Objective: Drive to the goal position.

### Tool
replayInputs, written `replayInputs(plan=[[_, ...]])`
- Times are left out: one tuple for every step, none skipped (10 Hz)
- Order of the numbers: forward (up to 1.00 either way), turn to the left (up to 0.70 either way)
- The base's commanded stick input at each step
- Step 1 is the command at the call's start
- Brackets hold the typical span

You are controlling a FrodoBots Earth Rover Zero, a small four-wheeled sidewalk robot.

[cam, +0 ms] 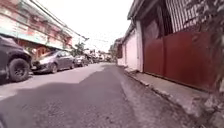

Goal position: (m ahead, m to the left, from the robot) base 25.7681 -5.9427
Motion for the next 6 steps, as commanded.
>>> replayInputs(plan=[[0.70, 0.00], [0.70, 0.00], [0.70, 0.00], [0.70, 0.00], [0.70, 0.00], [0.70, 0.00]])
